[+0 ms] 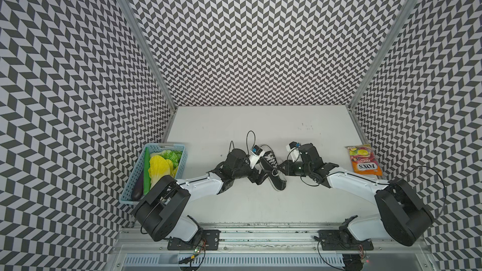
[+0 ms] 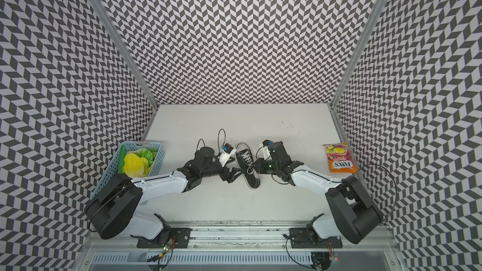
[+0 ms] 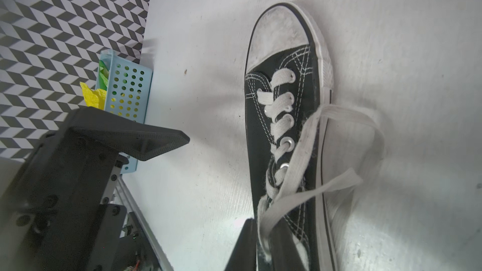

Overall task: Tie the shoes
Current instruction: Cross the shoelace with the shoelace.

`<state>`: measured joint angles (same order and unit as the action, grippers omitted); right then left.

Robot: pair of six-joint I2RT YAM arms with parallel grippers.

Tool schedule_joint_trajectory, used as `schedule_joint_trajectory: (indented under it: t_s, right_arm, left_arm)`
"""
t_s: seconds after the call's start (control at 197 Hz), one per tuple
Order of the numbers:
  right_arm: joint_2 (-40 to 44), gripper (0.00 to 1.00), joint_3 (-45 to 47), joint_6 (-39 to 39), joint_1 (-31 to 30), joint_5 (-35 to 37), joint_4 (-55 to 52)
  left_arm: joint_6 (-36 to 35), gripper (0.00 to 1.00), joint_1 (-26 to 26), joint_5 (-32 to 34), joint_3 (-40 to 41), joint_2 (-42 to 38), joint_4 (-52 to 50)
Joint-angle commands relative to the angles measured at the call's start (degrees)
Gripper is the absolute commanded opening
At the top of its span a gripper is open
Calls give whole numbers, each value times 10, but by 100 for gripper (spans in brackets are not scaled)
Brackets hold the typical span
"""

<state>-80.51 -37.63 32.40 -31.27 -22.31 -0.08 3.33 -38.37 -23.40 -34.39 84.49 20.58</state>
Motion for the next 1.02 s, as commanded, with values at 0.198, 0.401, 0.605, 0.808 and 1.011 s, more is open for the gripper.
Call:
schedule_joint_trajectory:
  t_s: [0.198, 0.401, 0.605, 0.808, 1.011]
  right_arm:
    - [104, 4, -3, -15, -3, -9, 1]
    - [113, 4, -13, -21, -3, -36, -4]
    - [106, 4, -28, -20, -3, -54, -13]
    - [98, 5, -46, -37, -3, -36, -43]
    - [114, 34, -64, -67, -2, 40, -59]
  left_arm:
    - [-8, 76, -31, -69, -33, 45, 63]
    - [2, 70, -38, -80, -47, 67, 116]
    - [4, 55, -40, -82, -86, 122, 150]
    - [-7, 18, -42, -76, -97, 140, 159]
    - [-5, 0, -40, -30, -56, 88, 148]
